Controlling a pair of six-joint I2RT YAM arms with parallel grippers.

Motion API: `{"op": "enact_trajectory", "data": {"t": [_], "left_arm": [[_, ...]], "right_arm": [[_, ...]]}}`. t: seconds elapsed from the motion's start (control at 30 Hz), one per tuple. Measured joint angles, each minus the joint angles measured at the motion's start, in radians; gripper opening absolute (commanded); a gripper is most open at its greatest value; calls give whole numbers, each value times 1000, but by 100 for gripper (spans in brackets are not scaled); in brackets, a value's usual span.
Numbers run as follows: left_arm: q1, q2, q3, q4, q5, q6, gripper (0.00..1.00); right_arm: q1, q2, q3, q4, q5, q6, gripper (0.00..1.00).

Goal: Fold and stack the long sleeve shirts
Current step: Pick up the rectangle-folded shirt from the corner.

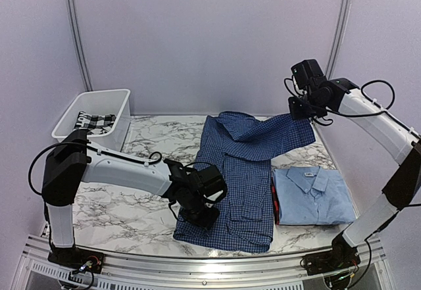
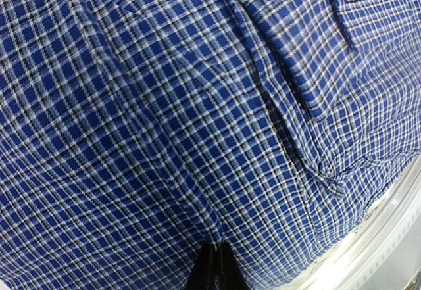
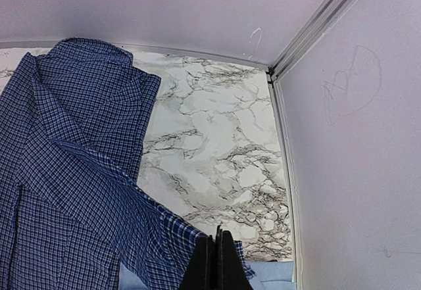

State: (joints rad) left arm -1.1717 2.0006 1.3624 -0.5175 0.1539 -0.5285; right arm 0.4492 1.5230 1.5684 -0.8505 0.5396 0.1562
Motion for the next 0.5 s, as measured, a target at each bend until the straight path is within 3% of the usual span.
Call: {"op": "enact_trajectory", "data": {"t": [0.5], "left_arm": [[0,-53,0,-11,-10,7,0]], "right_arm": [[0,0,107,-4,6,-10,0]]}}
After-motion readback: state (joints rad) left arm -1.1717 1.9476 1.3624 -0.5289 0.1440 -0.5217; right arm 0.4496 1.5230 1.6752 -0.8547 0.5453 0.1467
